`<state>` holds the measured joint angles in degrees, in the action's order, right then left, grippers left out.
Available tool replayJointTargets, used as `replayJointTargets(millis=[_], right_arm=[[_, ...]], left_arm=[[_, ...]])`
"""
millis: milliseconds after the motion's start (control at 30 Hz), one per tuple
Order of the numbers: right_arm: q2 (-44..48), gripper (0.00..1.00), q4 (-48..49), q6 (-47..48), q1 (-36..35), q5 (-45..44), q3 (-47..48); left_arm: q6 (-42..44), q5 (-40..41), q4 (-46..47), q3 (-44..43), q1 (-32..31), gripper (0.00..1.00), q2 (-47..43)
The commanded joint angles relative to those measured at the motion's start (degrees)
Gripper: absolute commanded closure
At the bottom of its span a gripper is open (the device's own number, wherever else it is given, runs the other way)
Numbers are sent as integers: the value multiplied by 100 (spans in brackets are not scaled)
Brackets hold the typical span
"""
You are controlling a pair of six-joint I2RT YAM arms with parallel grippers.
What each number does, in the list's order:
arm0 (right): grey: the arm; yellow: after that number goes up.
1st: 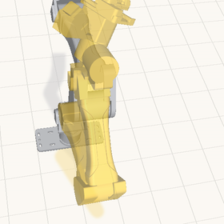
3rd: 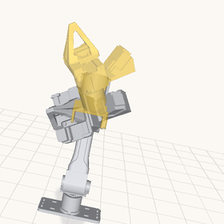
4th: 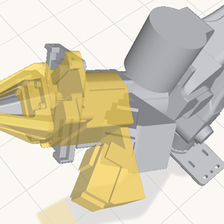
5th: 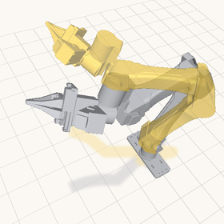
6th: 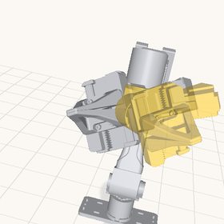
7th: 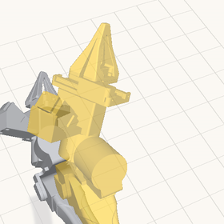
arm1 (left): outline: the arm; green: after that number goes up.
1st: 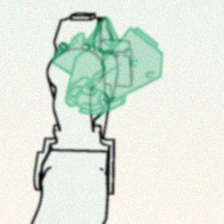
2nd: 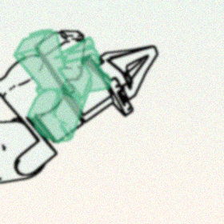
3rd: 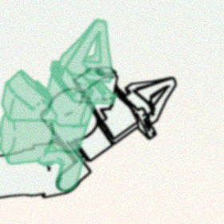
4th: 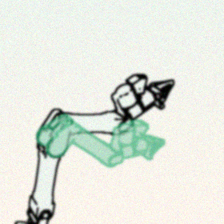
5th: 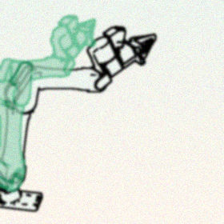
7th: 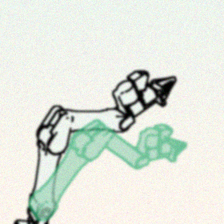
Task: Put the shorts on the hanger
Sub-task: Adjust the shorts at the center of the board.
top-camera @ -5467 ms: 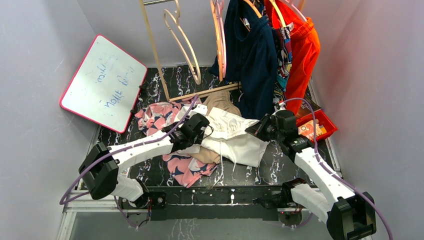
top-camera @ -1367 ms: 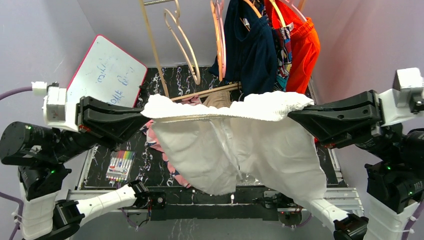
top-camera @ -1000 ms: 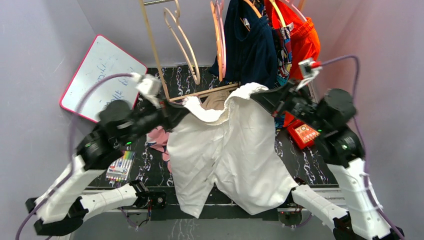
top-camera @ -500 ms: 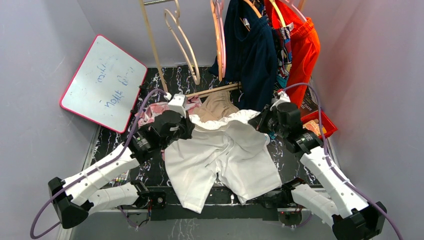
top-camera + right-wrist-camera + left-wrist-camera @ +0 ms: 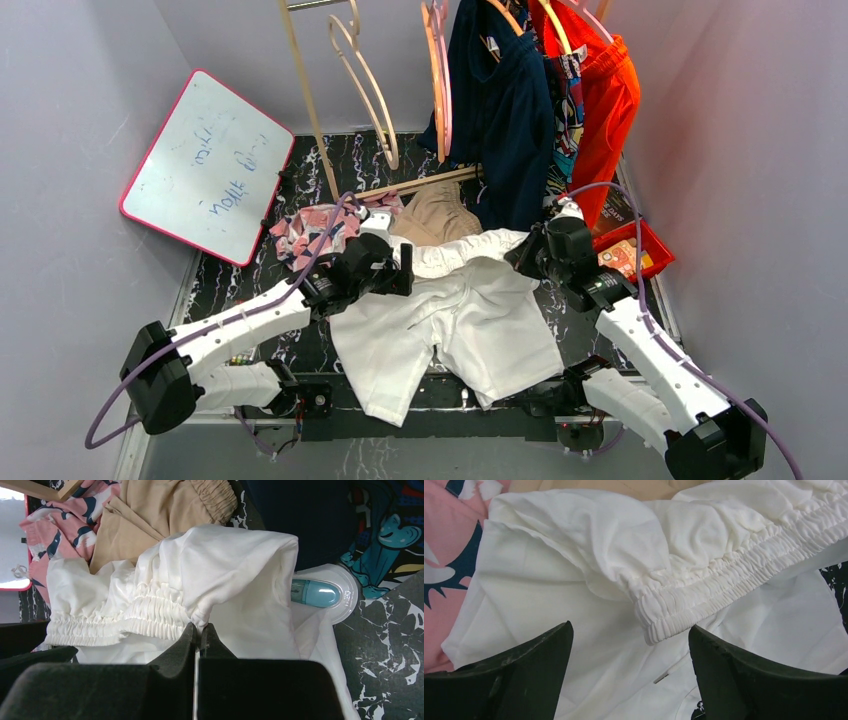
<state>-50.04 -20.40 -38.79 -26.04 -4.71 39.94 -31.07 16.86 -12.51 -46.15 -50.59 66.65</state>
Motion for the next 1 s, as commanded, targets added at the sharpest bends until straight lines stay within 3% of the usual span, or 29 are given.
replayJointTargets(millis=[0,233,333,433,500,667,800,900,967], right_arm=[[243,92,-171,99,-3,-130,103],[182,62,-562,358,-6,77,499],[156,55,-663,443,-2,134,617],[184,54,-701,458,-6,188,660],[197,53,-706,482,-3,284,668],[216,52,-803,521,-5,365,606],[279,52,-740,500,-3,379,488],[263,52,-695,486,-2,397,437],[251,52,-677,486,-5,361,427]], left_arm=[[153,507,-588,-311,23,3,-326],[1144,811,-851,-561,32,2,-666],[1766,512,-955,-880,32,10,-429],[2217,27,-1335,-1278,38,28,21],[2435,-421,-1610,-1475,32,33,254],[2726,-1703,-1991,-1420,-23,21,260],[2769,-1568,-2096,-1207,-183,14,98],[2638,-1406,-2055,-1110,-223,3,165],[2585,-1362,-2012,-1039,-269,2,310]])
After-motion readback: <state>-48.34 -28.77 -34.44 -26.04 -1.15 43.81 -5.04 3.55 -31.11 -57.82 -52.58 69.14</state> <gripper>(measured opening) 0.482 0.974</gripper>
